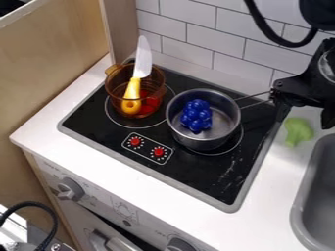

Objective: Put the broccoli in the silver pot

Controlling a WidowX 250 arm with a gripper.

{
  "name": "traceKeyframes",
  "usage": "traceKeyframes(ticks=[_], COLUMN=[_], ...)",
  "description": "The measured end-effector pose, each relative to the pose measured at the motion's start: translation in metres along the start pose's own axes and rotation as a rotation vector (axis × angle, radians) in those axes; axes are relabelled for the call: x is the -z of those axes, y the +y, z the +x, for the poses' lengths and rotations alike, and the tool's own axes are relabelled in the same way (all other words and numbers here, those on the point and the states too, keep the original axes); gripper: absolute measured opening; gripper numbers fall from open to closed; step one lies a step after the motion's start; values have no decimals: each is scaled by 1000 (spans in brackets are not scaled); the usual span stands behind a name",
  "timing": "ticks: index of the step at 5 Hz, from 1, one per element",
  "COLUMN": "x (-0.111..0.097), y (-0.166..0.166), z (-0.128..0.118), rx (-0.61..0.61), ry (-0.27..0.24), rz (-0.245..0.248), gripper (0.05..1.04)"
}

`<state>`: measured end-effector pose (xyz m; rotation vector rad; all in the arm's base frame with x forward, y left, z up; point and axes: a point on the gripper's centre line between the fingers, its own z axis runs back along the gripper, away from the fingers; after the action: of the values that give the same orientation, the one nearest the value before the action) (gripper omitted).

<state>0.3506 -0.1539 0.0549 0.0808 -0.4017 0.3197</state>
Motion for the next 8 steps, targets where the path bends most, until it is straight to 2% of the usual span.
traceKeyframes(ticks=[3, 5, 6, 7, 8], x=[20, 34, 36, 36, 35], y=[-2, -2, 0, -1, 1], z=[-5, -6, -4, -5, -7], rx=[-16, -12, -23, -23, -34], ry=[-45, -77, -78, -67, -40], rz=[-54, -66, -74, -79, -59], gripper=[997, 997, 945, 681, 522])
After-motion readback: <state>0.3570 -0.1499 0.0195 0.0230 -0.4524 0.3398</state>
